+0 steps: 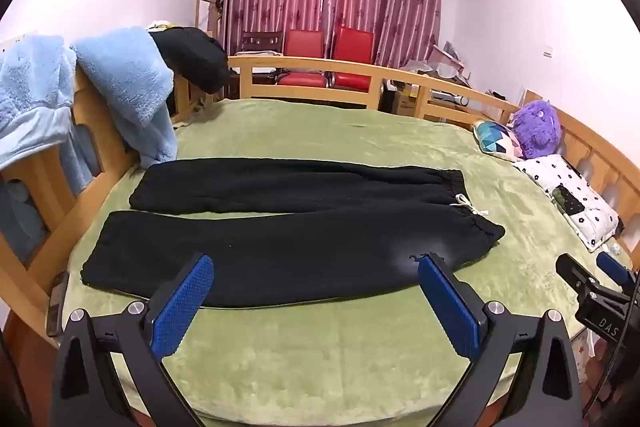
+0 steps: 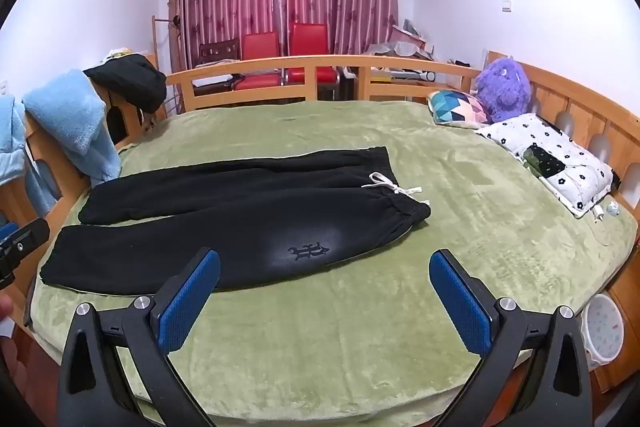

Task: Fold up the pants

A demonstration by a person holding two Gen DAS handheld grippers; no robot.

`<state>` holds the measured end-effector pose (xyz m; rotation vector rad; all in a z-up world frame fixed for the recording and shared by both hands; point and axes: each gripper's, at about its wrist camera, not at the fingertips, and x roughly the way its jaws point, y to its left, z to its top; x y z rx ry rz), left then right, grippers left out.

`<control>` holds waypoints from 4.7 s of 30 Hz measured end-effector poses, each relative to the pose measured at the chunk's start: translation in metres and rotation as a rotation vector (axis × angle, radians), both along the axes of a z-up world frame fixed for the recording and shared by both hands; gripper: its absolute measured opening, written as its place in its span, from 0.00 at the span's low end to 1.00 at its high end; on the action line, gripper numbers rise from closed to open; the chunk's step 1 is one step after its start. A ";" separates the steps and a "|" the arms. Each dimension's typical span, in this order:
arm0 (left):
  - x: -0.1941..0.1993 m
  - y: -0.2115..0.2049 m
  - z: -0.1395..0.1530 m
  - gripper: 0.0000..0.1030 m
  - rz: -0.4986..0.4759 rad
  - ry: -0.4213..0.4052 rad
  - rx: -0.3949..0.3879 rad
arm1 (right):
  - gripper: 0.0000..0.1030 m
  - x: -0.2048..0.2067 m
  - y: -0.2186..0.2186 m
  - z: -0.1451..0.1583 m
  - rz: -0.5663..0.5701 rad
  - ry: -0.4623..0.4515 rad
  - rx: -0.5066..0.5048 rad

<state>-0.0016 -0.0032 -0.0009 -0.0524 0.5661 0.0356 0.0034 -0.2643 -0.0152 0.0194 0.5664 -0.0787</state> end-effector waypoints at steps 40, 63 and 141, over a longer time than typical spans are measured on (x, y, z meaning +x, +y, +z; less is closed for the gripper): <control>-0.008 0.005 -0.006 1.00 0.033 0.000 -0.044 | 1.00 -0.009 0.013 0.012 0.021 0.000 0.023; -0.006 0.010 -0.008 1.00 0.001 0.005 -0.090 | 1.00 -0.013 0.020 0.002 0.033 0.000 0.026; 0.101 0.118 -0.173 0.89 0.128 0.297 -0.141 | 0.77 0.127 0.038 -0.152 0.109 0.211 0.045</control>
